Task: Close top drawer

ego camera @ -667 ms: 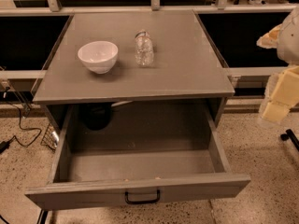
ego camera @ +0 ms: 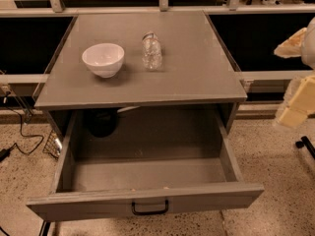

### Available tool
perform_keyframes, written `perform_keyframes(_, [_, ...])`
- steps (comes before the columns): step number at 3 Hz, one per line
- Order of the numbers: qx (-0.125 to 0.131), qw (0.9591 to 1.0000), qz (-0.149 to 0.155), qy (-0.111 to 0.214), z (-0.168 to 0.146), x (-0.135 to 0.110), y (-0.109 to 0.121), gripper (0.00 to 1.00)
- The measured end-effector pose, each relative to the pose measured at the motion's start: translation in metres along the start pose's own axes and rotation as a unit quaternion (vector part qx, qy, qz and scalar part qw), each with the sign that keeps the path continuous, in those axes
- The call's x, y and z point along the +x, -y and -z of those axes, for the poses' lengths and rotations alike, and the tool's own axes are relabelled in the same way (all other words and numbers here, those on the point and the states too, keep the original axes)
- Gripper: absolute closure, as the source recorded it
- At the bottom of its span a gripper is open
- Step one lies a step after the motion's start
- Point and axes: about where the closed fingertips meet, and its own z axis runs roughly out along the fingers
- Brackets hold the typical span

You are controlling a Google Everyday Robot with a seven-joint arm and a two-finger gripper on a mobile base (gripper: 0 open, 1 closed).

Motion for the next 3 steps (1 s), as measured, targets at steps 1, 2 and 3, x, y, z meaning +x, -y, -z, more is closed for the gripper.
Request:
perform_keyframes(1, [0.009, 0.9999, -0.004, 0.014, 0.004, 0.009, -0.017, 0.47])
perform_keyframes(2, [0.013, 0.9997, -0.011, 0.019, 0.002, 0.019, -0.034, 0.71])
perform_keyframes(3, [0.022, 0.999, -0.025, 0.032, -0.004, 0.03, -0.06, 0.94])
